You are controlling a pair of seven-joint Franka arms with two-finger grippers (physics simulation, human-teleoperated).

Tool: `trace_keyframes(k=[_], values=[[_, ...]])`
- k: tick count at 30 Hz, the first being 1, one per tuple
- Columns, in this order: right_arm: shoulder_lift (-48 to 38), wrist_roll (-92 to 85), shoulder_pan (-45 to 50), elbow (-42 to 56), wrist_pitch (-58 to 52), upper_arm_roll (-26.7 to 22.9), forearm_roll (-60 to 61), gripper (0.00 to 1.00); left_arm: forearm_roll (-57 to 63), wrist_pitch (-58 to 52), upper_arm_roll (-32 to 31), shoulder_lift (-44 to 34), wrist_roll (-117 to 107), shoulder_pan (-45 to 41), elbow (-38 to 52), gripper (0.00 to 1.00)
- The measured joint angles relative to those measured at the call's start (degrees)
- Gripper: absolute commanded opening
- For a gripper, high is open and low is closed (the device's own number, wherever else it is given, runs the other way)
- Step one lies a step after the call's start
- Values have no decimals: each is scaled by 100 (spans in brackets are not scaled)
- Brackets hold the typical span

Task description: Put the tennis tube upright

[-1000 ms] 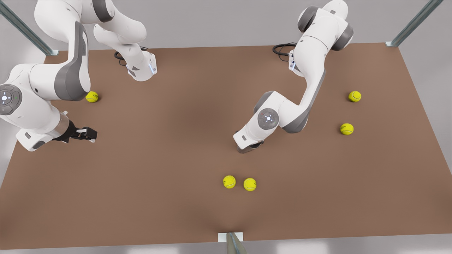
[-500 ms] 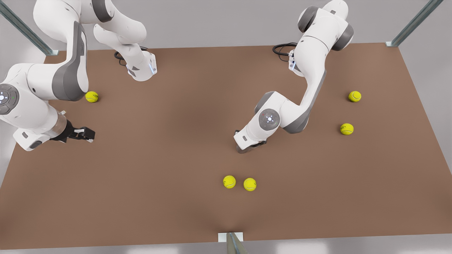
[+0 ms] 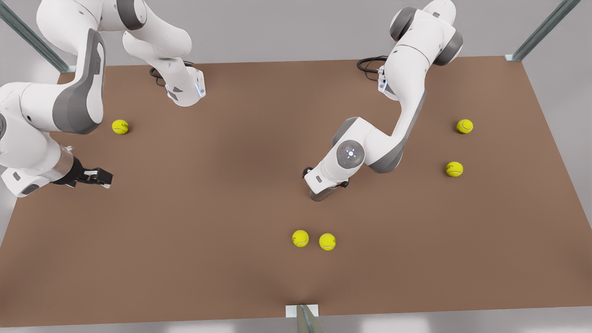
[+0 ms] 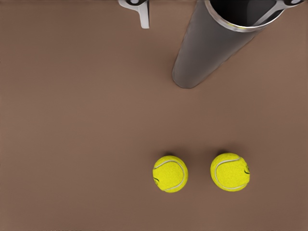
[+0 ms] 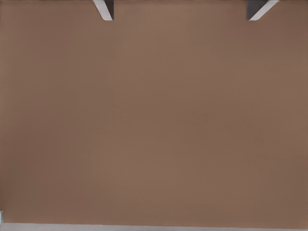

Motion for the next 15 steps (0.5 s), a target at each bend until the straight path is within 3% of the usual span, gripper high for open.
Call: trace_keyframes(k=[15], values=[[0,70,96,0,30,41,73,100,47,-20,-26,-123,-35,-26,0,100]])
